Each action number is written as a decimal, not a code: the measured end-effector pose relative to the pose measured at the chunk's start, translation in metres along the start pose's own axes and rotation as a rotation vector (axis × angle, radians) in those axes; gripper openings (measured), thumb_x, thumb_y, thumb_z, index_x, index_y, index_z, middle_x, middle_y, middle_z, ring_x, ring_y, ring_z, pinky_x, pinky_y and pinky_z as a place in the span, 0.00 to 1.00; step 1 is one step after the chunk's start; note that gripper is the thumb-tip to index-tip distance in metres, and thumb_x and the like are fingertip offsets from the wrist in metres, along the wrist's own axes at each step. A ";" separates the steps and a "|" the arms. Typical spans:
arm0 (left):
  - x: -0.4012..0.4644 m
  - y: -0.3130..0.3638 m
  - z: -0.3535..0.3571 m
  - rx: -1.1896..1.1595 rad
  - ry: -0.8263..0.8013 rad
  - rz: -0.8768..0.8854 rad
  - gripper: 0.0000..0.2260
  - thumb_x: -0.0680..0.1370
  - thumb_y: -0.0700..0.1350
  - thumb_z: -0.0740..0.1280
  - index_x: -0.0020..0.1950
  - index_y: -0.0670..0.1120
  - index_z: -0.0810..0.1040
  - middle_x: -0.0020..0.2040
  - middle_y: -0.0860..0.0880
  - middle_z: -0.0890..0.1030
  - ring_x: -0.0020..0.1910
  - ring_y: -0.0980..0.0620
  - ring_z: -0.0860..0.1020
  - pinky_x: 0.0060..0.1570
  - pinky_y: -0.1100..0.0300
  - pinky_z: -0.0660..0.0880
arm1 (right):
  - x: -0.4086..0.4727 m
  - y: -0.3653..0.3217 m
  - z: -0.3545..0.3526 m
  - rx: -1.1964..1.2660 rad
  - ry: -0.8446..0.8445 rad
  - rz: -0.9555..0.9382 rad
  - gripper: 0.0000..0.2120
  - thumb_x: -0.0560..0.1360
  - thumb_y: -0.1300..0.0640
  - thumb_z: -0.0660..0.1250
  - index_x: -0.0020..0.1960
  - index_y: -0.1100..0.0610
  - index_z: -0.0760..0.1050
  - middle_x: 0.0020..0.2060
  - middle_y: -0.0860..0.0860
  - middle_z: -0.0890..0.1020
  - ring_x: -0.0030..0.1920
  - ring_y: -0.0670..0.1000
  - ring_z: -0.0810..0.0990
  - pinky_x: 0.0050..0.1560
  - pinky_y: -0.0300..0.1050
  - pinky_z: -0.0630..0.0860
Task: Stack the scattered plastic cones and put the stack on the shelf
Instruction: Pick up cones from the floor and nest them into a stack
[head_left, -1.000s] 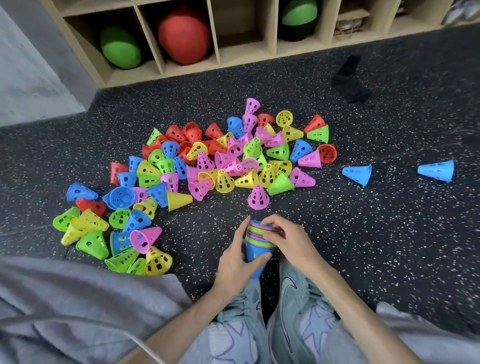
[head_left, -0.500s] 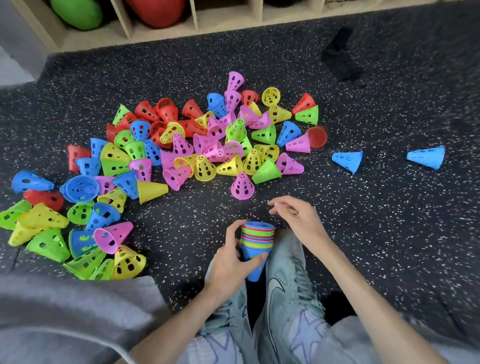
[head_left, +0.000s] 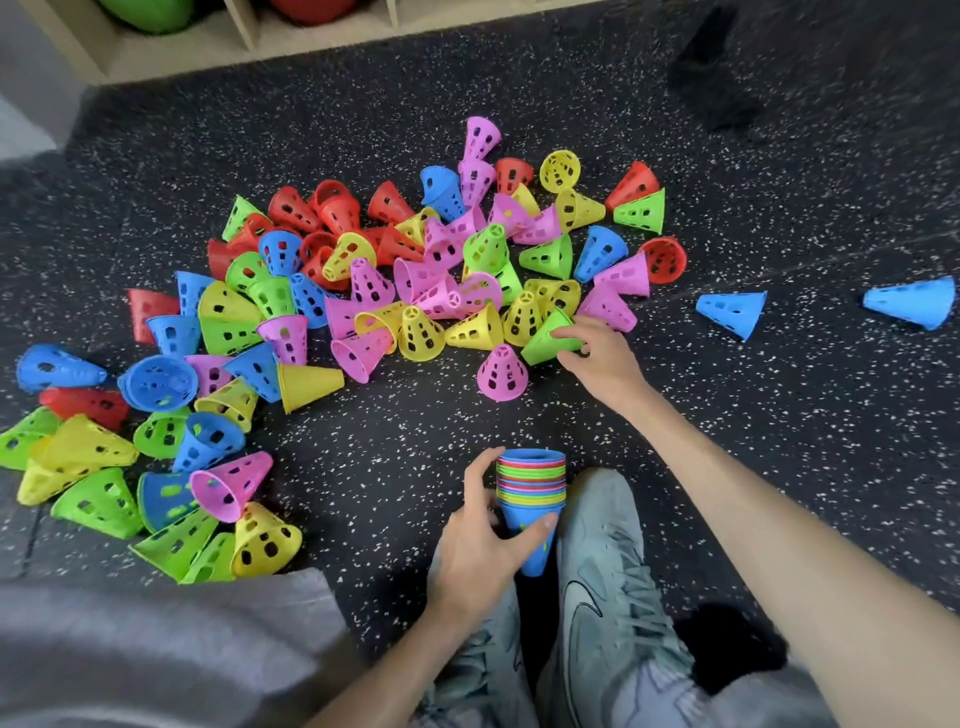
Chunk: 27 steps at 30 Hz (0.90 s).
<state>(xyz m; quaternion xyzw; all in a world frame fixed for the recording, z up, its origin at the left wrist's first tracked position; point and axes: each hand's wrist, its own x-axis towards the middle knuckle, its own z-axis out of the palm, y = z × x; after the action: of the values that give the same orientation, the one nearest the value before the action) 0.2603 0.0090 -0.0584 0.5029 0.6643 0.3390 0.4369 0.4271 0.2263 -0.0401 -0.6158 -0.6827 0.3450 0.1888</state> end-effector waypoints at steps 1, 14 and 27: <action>0.000 0.000 0.000 0.000 0.002 -0.003 0.38 0.68 0.65 0.75 0.72 0.72 0.59 0.50 0.59 0.85 0.46 0.56 0.84 0.51 0.45 0.81 | 0.001 0.000 0.002 -0.006 0.012 0.002 0.14 0.78 0.61 0.68 0.61 0.51 0.82 0.67 0.53 0.78 0.66 0.55 0.76 0.68 0.54 0.73; -0.002 0.004 -0.004 0.022 0.009 0.052 0.35 0.72 0.59 0.77 0.70 0.72 0.59 0.47 0.57 0.84 0.41 0.59 0.82 0.48 0.51 0.81 | -0.062 -0.004 -0.027 0.135 0.233 0.086 0.15 0.77 0.64 0.69 0.60 0.50 0.73 0.45 0.48 0.82 0.49 0.51 0.82 0.55 0.53 0.78; -0.007 0.007 -0.006 0.184 -0.026 0.113 0.38 0.72 0.63 0.75 0.75 0.69 0.55 0.39 0.56 0.79 0.42 0.49 0.80 0.38 0.58 0.73 | -0.143 -0.029 -0.022 0.109 -0.015 -0.119 0.16 0.76 0.65 0.71 0.56 0.47 0.85 0.44 0.43 0.85 0.46 0.36 0.82 0.53 0.34 0.77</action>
<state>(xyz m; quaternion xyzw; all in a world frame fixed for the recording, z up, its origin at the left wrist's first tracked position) 0.2581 0.0042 -0.0479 0.5820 0.6574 0.2944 0.3774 0.4457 0.0927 0.0190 -0.5605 -0.6995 0.3746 0.2372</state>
